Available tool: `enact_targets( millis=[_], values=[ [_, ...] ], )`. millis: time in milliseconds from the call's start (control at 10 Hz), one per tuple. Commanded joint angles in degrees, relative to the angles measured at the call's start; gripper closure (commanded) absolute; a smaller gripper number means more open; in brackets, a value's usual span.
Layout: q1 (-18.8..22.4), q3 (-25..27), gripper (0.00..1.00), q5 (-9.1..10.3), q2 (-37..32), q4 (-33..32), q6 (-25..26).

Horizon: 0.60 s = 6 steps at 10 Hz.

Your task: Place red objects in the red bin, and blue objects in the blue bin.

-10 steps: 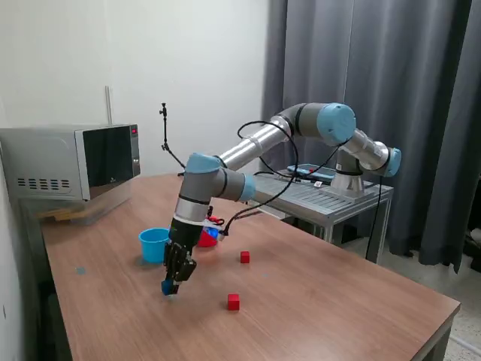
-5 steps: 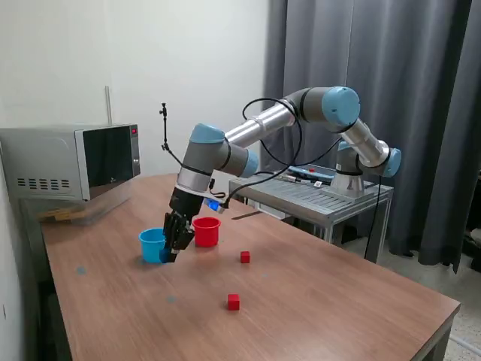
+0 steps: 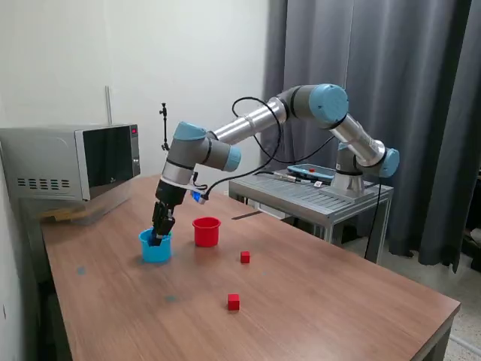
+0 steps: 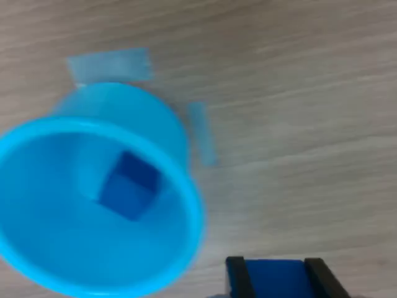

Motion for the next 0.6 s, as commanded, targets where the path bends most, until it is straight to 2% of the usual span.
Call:
enact_targets(
  millis=[0, 500],
  values=[
    [-2.2, 0.2, 1.0, -0.12, -0.1, 0.0, 0.0],
    [-2.2, 1.3, 1.0, -0.12, -0.2, 0.0, 0.0]
  ],
)
